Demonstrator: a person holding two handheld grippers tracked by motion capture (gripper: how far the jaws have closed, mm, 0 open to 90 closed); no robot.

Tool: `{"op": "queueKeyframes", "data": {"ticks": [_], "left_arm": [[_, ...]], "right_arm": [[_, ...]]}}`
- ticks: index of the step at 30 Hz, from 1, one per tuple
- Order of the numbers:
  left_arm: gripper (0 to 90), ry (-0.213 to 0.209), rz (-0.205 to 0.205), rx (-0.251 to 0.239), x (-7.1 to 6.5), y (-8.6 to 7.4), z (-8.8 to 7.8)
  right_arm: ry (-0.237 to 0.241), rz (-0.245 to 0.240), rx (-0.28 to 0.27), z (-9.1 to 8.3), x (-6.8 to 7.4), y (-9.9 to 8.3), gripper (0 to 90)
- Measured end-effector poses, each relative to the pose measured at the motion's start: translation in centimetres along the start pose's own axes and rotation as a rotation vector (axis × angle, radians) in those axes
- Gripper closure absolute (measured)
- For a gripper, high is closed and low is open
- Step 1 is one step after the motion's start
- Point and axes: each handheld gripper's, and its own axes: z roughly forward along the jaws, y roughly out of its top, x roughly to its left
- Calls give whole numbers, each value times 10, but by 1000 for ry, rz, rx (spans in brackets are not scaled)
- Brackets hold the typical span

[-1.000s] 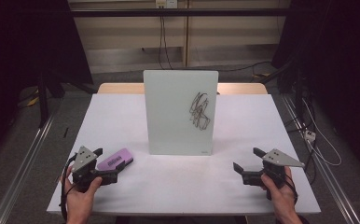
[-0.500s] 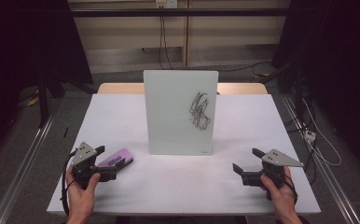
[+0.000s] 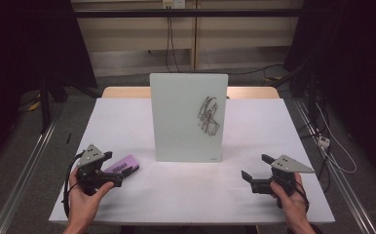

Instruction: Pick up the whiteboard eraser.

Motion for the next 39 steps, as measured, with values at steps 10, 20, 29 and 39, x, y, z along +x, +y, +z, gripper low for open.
{"op": "queueKeyframes", "data": {"ticks": [10, 20, 29, 39], "left_arm": [[67, 22, 108, 64, -3, 19, 5], [85, 19, 104, 106, 3, 38, 22], [103, -43, 130, 236, 8, 50, 40], [117, -93, 179, 421, 15, 53, 56]], "right_arm": [[2, -8, 6, 2, 2, 1, 40], [6, -3, 6, -1, 1, 0, 39], [15, -8, 12, 2, 2, 0, 40], [29, -19, 10, 3, 3, 1, 39]]}}
